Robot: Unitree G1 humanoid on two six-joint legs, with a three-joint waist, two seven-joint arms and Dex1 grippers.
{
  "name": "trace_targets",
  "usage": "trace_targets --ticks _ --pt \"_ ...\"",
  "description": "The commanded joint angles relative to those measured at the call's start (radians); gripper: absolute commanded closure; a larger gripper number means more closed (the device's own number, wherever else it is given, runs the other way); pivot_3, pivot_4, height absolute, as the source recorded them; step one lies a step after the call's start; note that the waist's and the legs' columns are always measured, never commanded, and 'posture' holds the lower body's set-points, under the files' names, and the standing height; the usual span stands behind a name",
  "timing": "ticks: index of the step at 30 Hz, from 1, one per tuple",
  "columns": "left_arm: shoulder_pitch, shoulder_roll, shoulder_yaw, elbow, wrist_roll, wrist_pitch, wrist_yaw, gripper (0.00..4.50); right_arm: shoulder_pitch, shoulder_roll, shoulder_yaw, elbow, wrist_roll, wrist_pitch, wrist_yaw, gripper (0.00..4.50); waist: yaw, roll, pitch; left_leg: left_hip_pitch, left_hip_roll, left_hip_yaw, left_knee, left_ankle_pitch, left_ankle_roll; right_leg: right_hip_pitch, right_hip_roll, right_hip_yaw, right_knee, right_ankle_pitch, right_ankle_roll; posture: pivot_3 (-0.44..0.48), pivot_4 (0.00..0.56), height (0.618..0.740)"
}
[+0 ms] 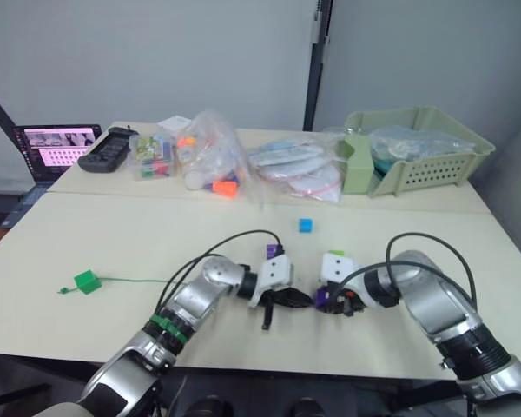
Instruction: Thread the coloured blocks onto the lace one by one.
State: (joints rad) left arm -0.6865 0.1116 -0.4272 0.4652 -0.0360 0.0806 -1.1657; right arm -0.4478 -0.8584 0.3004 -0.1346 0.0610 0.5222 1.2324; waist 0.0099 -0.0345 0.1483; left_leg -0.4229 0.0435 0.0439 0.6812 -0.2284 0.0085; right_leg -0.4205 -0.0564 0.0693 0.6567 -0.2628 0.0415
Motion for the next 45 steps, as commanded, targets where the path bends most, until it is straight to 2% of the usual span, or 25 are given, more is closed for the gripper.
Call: trace_targets --ticks 1,4,7,18,22,24,30,31,36,45 --pt "-0.027 -0.033 -0.005 0.002 0.004 -0.024 0.018 4.5 0.007 -0.006 -0.019 -0.04 0.018 0.005 -0.002 3.27 0.0 0.0 0.0 0.0 0.0 0.0 0.0 0.0 0.0 0.0 0.0 0.0 0.0 0.0 0.0 0.0 0.15 0.732" --pt "-0.027 -0.033 -0.002 0.004 0.005 -0.021 0.026 4.5 0.008 -0.008 -0.017 -0.042 0.018 0.006 -0.005 3.27 0.0 0.0 0.0 0.0 0.0 0.0 0.0 0.0 0.0 0.0 0.0 0.0 0.0 0.0 0.0 0.0 0.15 0.732" --pt "-0.021 -0.014 0.015 -0.012 -0.008 0.001 0.023 3.73 0.003 -0.005 -0.014 -0.041 0.019 0.01 -0.005 3.27 0.0 0.0 0.0 0.0 0.0 0.0 0.0 0.0 0.0 0.0 0.0 0.0 0.0 0.0 0.0 0.0 0.15 0.732" --pt "-0.021 0.035 0.047 -0.049 -0.034 0.042 0.006 0.1 -0.005 0.003 -0.005 -0.039 0.019 0.014 0.002 3.27 0.0 0.0 0.0 0.0 0.0 0.0 0.0 0.0 0.0 0.0 0.0 0.0 0.0 0.0 0.0 0.0 0.15 0.732" --pt "-0.019 0.059 0.065 -0.071 -0.042 0.053 0.008 0.0 -0.003 0.009 -0.008 -0.042 0.021 0.028 -0.004 3.27 -0.001 0.0 0.0 0.0 0.0 0.0 0.0 0.0 0.0 0.0 0.0 0.0 0.0 0.0 0.0 0.0 0.15 0.732" --pt "-0.018 0.07 0.071 -0.079 -0.046 0.056 0.008 0.0 -0.003 0.012 -0.011 -0.043 0.019 0.03 -0.011 2.22 -0.001 0.0 0.0 0.0 0.0 0.0 0.0 0.0 0.0 0.0 0.0 0.0 0.0 0.0 0.0 0.0 0.15 0.732" --pt "-0.007 0.088 0.079 -0.093 -0.061 0.022 0.004 0.0 -0.008 -0.017 -0.041 -0.121 0.054 0.11 0.002 0.21 0.0 0.0 0.0 0.0 0.0 0.0 0.0 0.0 0.0 0.0 0.0 0.0 0.0 0.0 0.0 0.0 0.15 0.732" --pt "-0.01 0.08 0.076 -0.084 -0.058 0.008 0.01 0.0 -0.009 -0.026 -0.052 -0.138 0.062 0.126 -0.001 0.1 0.001 0.0 0.0 0.0 0.0 0.0 0.0 0.0 0.0 0.0 0.0 0.0 0.0 0.0 0.0 0.0 0.15 0.732" --pt "-0.029 0.029 0.041 -0.042 -0.037 -0.047 0.013 0.0 0.024 -0.101 -0.138 -0.228 0.128 0.242 -0.013 0.1 0.005 0.0 0.0 -0.001 0.0 0.0 0.001 0.0 0.0 0.0 -0.001 0.0 0.0 0.0 0.0 0.0 0.15 0.732" --pt "-0.092 -0.058 -0.008 0.11 0.023 -0.132 0.022 0.0 0.205 -0.178 -0.303 -0.34 0.201 0.335 -0.104 0.1 -0.003 0.0 0.0 -0.001 -0.001 -0.001 0.0 0.0 0.0 0.0 0.0 0.0 0.0 0.0 0.0 0.0 0.15 0.732"
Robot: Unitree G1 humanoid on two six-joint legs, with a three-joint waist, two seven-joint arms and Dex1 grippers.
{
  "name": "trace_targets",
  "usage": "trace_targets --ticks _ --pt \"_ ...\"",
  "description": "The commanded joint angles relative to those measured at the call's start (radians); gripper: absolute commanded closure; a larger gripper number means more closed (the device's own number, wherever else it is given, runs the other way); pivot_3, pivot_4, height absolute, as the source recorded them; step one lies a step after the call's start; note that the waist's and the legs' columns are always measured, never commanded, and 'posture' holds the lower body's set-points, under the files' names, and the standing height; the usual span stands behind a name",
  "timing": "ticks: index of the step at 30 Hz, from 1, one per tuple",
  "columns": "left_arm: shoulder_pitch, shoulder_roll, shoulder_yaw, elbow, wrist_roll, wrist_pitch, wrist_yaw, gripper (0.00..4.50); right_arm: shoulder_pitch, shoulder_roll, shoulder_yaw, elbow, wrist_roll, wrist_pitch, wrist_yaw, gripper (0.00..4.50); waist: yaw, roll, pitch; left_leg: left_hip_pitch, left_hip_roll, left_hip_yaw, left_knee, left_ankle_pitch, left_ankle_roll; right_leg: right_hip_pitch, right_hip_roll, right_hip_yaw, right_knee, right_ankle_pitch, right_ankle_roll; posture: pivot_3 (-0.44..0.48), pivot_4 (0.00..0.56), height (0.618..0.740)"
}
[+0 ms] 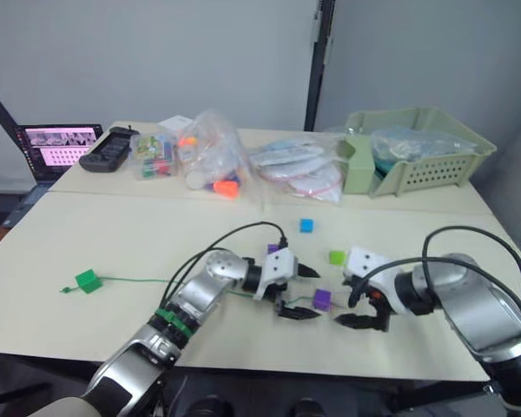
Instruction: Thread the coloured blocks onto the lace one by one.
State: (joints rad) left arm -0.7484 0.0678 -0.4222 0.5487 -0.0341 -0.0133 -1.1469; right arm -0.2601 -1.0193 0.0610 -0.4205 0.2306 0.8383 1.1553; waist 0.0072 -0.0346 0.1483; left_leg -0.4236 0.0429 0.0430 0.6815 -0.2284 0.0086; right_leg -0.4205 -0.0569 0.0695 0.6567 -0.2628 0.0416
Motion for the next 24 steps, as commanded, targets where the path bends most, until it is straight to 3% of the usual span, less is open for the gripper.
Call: trace_targets --ticks 1,4,15,21,24 --pt "-0.035 -0.018 -0.015 0.042 0.027 -0.049 0.001 0.0 0.028 -0.018 -0.072 -0.063 0.037 0.023 -0.037 0.1 -0.002 0.0 0.0 0.0 0.0 0.0 0.0 0.0 0.0 0.0 0.0 0.0 0.0 0.0 0.0 0.0 0.15 0.732" --pt "-0.048 -0.034 -0.013 0.088 0.037 -0.073 0.001 0.0 0.059 -0.016 -0.087 -0.079 0.047 0.024 -0.07 0.1 -0.004 0.0 0.0 0.0 0.0 -0.001 0.0 0.0 0.0 0.0 0.0 0.0 0.0 0.0 0.0 0.0 0.15 0.732" --pt "-0.085 -0.052 -0.003 0.165 0.053 -0.125 -0.031 3.31 -0.01 0.055 0.071 -0.001 -0.011 -0.027 -0.157 0.0 -0.002 0.0 0.0 0.0 0.0 -0.001 0.0 0.0 0.0 0.0 0.0 0.0 0.0 0.0 0.0 0.0 0.15 0.732" --pt "-0.055 -0.04 -0.002 0.12 0.049 -0.124 -0.044 3.3 -0.064 0.08 0.153 0.074 -0.051 -0.073 -0.166 0.0 -0.002 0.0 0.0 0.0 0.0 -0.001 0.0 0.0 0.0 0.0 0.0 0.0 0.0 0.0 0.0 0.0 0.15 0.732" --pt "-0.043 -0.033 -0.002 0.102 0.05 -0.117 -0.047 3.3 -0.067 0.063 0.179 0.092 -0.068 -0.096 -0.145 0.79 0.001 0.0 0.0 0.0 0.0 -0.001 0.0 0.0 0.0 0.0 0.0 0.0 0.0 0.0 0.0 0.0 0.15 0.732"
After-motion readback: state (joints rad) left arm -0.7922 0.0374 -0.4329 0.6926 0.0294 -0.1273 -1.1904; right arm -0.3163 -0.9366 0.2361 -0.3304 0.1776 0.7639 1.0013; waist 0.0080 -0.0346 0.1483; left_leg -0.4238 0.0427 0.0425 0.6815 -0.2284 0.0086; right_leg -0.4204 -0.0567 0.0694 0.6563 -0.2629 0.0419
